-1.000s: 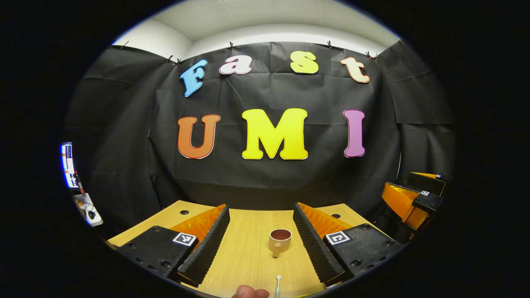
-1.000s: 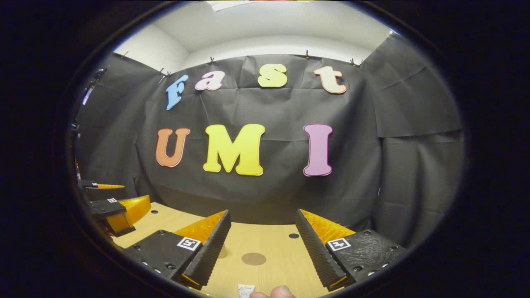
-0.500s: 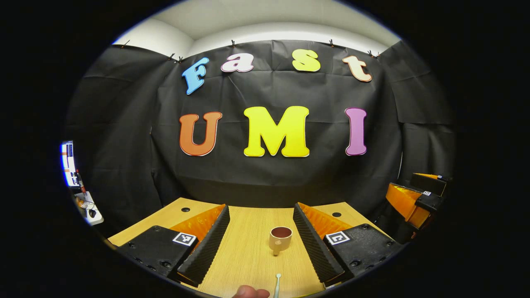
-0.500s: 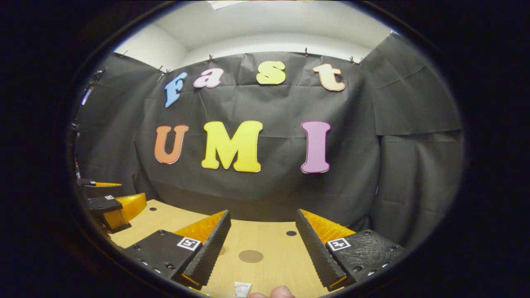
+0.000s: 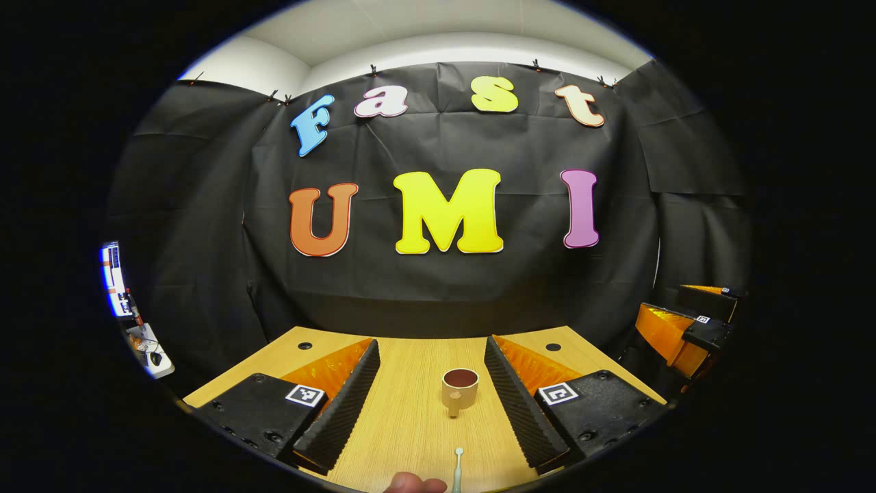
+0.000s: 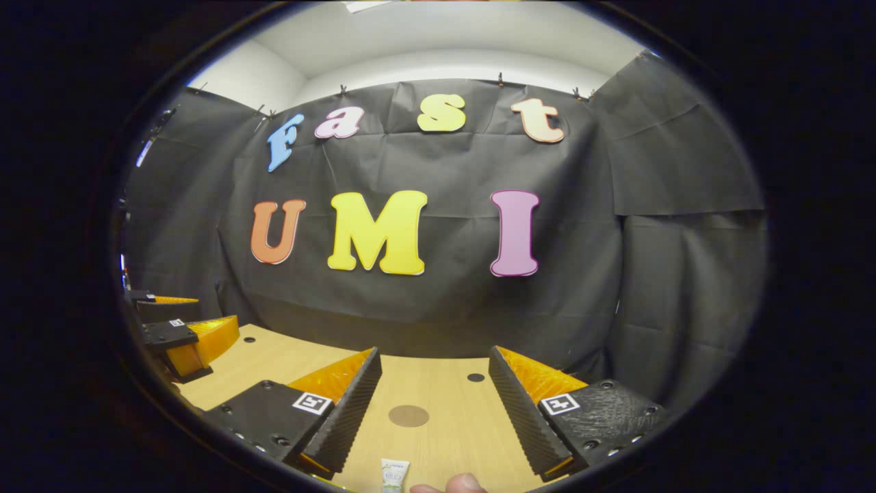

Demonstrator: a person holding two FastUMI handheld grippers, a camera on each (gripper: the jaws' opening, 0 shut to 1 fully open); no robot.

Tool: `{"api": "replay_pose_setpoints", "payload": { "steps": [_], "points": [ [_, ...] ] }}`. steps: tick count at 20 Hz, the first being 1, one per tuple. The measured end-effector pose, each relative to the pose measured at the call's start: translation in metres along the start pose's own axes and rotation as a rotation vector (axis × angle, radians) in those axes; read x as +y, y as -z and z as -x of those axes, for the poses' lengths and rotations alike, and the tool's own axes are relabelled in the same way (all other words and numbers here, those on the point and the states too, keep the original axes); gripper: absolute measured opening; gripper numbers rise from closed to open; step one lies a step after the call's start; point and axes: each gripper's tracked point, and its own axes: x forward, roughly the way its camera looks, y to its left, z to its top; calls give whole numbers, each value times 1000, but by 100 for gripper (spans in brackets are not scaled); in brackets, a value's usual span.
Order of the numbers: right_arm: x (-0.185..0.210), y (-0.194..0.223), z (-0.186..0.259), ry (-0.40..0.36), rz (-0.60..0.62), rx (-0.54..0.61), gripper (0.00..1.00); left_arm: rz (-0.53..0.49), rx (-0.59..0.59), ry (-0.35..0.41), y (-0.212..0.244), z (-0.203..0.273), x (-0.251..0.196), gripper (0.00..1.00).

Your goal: Put the toothbrush and toothpaste on the desktop into the cup, then pick up the cup and place it on the coaster on the desktop.

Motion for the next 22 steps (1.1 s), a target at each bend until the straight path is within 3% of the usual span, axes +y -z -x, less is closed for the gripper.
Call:
{"api": "replay_pose_setpoints", "payload": {
  "steps": [9, 13, 20, 22],
  "points": [
    [-9, 35, -1, -3, 1, 112, 95, 8, 134, 0, 39, 1, -7, 98],
    [-13, 70, -3, -13, -2, 237, 97, 31, 278, 14, 76, 6, -13, 98],
    [-9, 144, 10, -55, 13, 477, 92, 79, 631, 64, 179, 36, -34, 98],
    [-8, 162, 13, -56, 21, 531, 97, 95, 721, 90, 211, 43, -40, 98]
  ]
}}
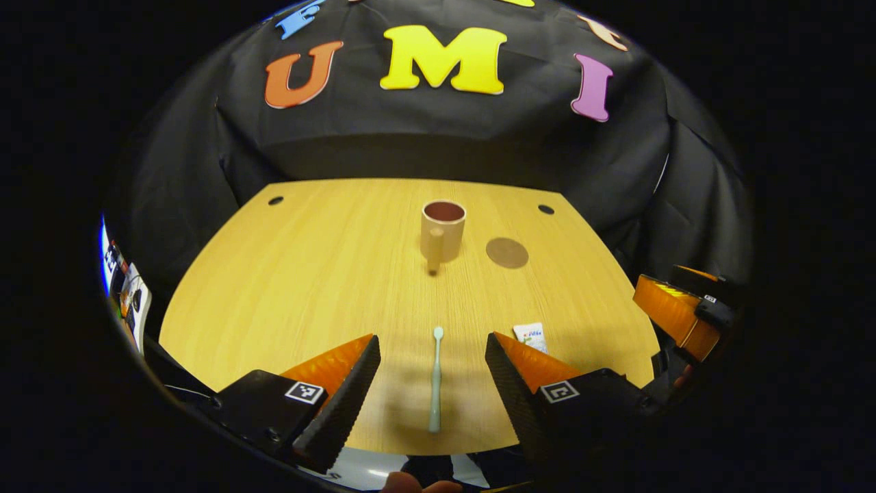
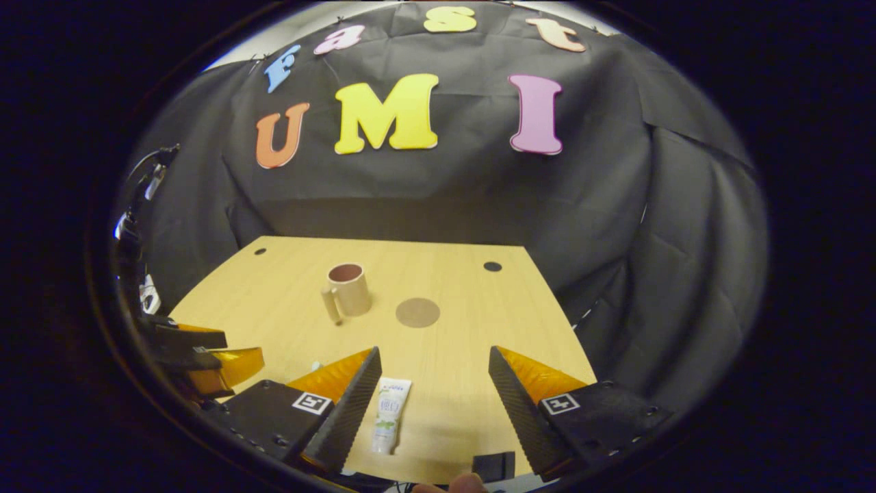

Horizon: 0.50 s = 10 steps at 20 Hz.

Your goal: Put the toothbrush and toothpaste on the desktop into the cup, then pick up the cup and place it on the coaster on the desktop.

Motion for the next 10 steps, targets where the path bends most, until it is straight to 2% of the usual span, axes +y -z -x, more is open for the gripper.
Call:
{"api": "replay_pose_setpoints", "payload": {
  "steps": [3, 5, 8, 10],
  "points": [
    [3, 19, -9, -3, 15, 58, 97, 14, 101, 10, 27, -22, 0, 98],
    [5, 33, -13, -5, 23, 99, 92, 26, 146, 18, 41, -37, 0, 98],
    [9, 51, -19, -3, 22, 153, 98, 26, 187, 20, 45, -57, 2, 96],
    [8, 57, -23, 3, 23, 175, 95, 21, 220, 19, 53, -67, 3, 94]
  ]
}}
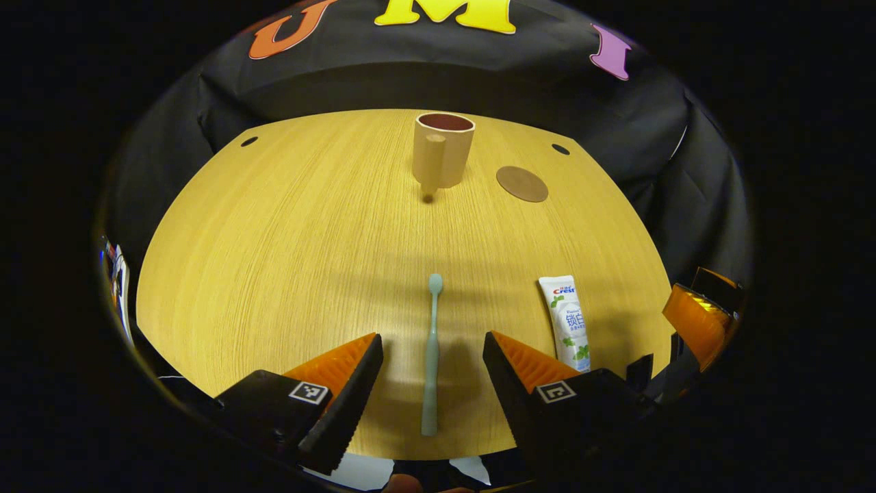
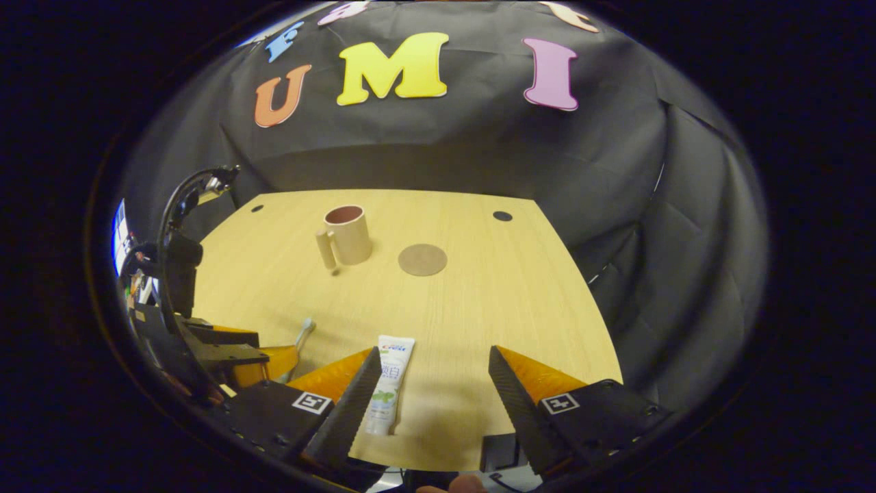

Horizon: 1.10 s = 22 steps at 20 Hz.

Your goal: Put the toothbrush and toothpaste on the desktop into the cup, then pick up the cup and place it on the coaster on the desktop.

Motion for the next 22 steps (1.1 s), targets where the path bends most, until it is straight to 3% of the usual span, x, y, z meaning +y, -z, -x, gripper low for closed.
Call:
{"api": "replay_pose_setpoints", "payload": {
  "steps": [5, 9, 11, 17, 19, 20, 22],
  "points": [
    [-4, 8, -4, 12, -7, 38, 92, -24, 53, 1, 7, -20, 2, 85],
    [-1, 13, -8, 12, -3, 59, 98, -34, 84, -12, 9, -25, 0, 76],
    [6, 19, -10, -1, -3, 83, 95, -8, 109, -12, 13, -27, -1, 65],
    [24, 33, -13, -40, 7, 140, 95, -24, 139, -29, 14, -29, 2, 58],
    [27, 35, -16, -40, 4, 155, 95, -32, 146, -67, 13, -29, 10, 55],
    [27, 38, -17, -40, 1, 163, 95, -26, 143, -76, 12, -29, 12, 41],
    [28, 41, -18, -38, -7, 178, 95, -32, 143, -71, 12, -31, 9, 28]
  ]
}}
